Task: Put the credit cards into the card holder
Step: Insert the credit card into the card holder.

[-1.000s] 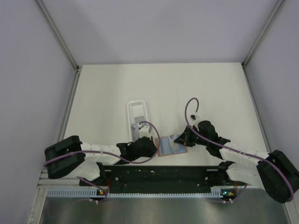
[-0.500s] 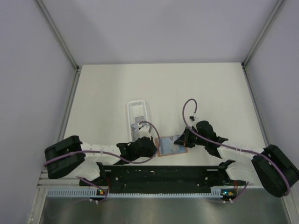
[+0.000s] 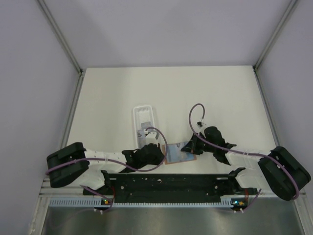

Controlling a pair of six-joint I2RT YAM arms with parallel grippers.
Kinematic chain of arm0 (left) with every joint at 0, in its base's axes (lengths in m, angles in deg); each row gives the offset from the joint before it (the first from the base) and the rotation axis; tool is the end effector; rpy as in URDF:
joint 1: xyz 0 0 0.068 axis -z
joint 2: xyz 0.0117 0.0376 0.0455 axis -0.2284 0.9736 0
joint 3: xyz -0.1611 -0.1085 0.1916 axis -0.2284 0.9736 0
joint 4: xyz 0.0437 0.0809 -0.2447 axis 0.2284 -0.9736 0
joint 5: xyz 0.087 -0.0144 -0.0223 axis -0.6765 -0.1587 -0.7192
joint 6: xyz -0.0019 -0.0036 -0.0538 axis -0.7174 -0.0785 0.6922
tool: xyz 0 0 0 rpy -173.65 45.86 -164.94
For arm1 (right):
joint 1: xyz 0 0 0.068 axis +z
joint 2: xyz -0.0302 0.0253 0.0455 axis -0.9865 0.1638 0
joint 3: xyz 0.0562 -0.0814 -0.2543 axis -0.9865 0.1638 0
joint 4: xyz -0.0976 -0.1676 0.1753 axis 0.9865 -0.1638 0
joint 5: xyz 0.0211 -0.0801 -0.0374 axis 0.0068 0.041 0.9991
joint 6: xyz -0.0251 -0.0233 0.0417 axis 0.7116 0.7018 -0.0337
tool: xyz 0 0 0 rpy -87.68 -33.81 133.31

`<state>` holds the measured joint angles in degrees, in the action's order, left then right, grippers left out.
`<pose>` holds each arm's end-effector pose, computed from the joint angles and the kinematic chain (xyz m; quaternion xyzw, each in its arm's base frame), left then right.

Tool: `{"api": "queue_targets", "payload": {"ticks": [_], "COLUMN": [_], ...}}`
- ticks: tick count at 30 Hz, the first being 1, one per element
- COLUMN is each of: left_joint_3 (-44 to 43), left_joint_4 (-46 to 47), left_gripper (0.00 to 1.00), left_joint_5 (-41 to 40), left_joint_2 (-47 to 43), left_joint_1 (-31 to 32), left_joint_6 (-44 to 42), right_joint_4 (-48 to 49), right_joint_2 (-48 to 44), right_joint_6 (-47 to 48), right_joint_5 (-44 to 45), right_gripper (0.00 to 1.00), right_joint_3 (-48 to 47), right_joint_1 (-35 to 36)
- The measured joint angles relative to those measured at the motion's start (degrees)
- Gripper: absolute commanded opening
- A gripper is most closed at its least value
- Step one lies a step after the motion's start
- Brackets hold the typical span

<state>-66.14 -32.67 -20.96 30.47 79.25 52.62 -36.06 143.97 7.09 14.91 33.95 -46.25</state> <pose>0.1042 -0.2104 0.1365 0.0380 0.9022 -0.2924 0.3147 0.1594 0.1244 0.1288 0.0202 0.8811 0.4140 0.2279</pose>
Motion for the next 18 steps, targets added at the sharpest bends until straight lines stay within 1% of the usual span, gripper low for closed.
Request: {"api": "queue_targets", "payload": {"ticks": [10, 18], "left_joint_3": [0.0, 0.0], "left_joint_4": [0.0, 0.0], "left_gripper": [0.0, 0.0], "left_joint_5": [0.0, 0.0], "left_joint_2": [0.0, 0.0], "left_joint_1": [0.0, 0.0], "left_joint_6": [0.0, 0.0], "right_joint_4": [2.7, 6.6], "right_joint_2": [2.0, 5.3], "right_joint_6": [-0.4, -1.4], "right_joint_5": [-0.9, -2.7], "right_gripper": [0.0, 0.0], "right_joint_3": [0.0, 0.0], "right_joint_1": [0.0, 0.0]}}
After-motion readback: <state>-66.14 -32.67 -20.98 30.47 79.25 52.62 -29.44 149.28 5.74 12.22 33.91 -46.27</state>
